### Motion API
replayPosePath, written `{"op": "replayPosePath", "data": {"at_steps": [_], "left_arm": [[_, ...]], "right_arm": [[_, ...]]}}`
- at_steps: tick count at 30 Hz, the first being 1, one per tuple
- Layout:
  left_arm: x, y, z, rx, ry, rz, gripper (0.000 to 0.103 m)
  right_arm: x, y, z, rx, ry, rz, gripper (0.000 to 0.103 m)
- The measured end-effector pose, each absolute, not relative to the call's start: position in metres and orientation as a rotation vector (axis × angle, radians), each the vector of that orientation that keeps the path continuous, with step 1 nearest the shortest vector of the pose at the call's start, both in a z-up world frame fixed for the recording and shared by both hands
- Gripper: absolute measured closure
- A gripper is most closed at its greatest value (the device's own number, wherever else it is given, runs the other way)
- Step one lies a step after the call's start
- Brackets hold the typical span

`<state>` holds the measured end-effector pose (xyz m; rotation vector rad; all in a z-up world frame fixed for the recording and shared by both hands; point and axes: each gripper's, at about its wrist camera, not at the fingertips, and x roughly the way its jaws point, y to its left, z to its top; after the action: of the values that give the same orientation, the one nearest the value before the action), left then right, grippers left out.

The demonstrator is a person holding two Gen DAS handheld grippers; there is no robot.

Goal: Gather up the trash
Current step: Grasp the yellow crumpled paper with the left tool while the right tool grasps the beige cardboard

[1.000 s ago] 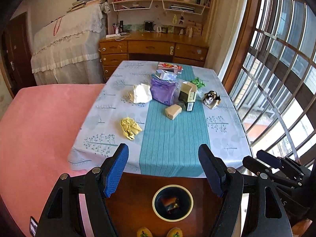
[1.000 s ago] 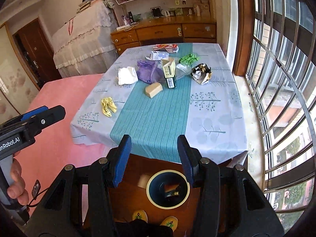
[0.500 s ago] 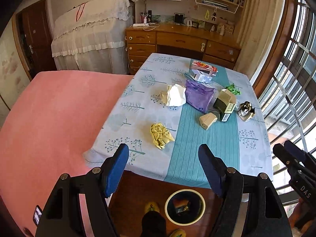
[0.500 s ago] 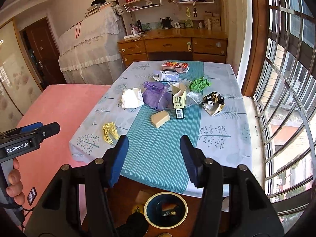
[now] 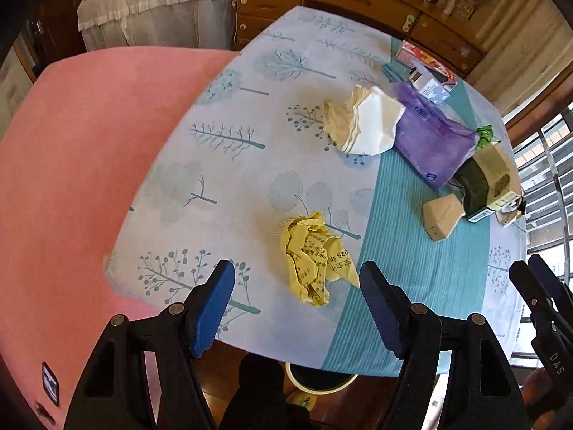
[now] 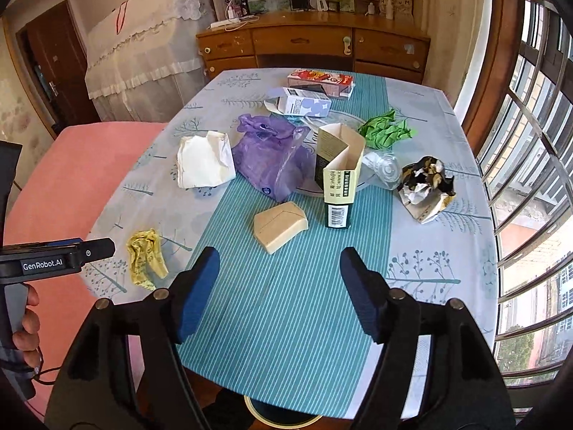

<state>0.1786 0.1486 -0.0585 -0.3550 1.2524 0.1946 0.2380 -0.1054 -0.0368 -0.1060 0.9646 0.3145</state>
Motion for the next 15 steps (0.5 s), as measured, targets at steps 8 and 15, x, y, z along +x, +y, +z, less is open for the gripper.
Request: {"op": "replayPosePath", "data": {"at_steps": [8, 15], "left_arm": [[0.216, 0.152, -0.109, -0.382, 1.338, 0.176, 0.029], [0.232, 0.144, -0.127, -0.351, 1.358, 0.154, 0.029]], "right_arm": [[0.281, -0.074, -0.092, -0.229, 0.967, 0.375, 0.029], [0.313, -0.060, -0.120, -0.331, 0.973, 0.453, 0.027]]}}
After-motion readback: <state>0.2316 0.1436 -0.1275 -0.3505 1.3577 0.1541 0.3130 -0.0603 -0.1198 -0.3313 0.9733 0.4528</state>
